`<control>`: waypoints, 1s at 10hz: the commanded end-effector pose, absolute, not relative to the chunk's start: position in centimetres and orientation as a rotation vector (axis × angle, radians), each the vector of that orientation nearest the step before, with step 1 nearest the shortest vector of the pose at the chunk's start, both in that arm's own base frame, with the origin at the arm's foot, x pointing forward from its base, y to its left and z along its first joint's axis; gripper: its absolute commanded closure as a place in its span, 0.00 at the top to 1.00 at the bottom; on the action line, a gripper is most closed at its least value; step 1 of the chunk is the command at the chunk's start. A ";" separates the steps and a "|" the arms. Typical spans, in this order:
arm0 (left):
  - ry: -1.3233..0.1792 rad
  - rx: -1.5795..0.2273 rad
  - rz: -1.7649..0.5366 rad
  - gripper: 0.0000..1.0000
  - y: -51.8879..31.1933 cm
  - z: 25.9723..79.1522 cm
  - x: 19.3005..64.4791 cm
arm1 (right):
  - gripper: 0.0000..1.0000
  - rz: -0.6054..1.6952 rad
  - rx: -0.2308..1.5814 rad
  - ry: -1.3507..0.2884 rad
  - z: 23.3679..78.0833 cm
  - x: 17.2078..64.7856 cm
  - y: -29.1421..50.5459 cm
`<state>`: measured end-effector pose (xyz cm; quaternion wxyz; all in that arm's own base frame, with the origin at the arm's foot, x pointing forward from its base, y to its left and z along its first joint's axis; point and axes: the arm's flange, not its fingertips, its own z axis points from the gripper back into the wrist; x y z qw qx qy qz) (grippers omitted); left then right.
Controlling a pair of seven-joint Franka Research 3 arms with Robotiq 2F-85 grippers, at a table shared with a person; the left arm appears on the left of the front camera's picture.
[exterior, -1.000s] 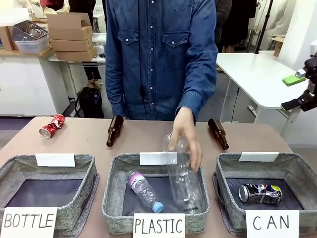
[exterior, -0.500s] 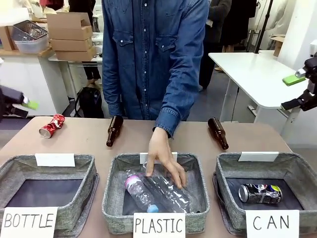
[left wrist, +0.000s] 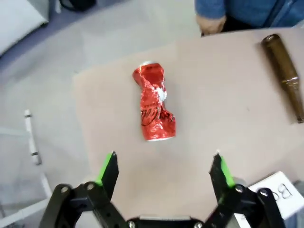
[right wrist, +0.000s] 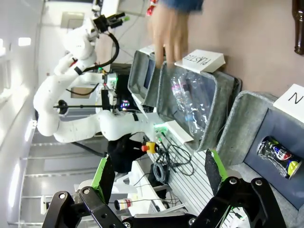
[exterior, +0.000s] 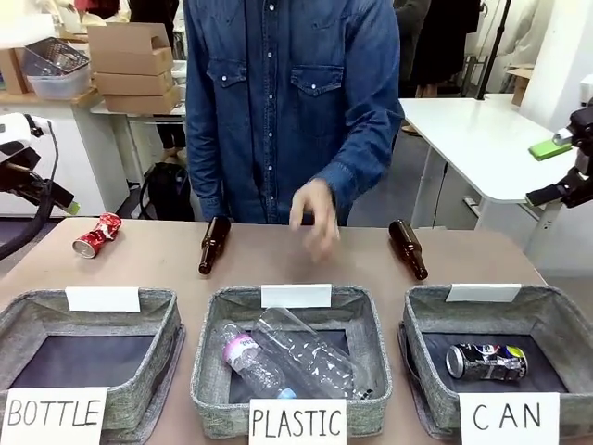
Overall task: Sort the can waste into the basket.
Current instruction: Pick up the can waste from the table and place it in the right Fabric basket.
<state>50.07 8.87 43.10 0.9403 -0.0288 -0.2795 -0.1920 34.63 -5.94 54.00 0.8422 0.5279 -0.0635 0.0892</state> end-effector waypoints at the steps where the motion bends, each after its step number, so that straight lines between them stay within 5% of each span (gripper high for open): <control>1: -0.537 -0.119 -0.478 1.00 9.0 42.2 48.7 | 1.00 0.216 1.108 -0.132 54.2 34.7 -6.4; 4: -0.492 -0.039 -0.499 1.00 8.3 41.0 55.1 | 1.00 0.216 1.108 -0.132 54.2 34.7 -6.4; 6: -0.322 -0.041 -0.517 1.00 7.5 37.9 60.3 | 1.00 0.216 1.108 -0.132 54.2 34.7 -6.4; 10: -0.186 -0.060 -0.462 1.00 8.1 33.4 63.7 | 1.00 0.216 1.108 -0.132 54.2 34.7 -6.4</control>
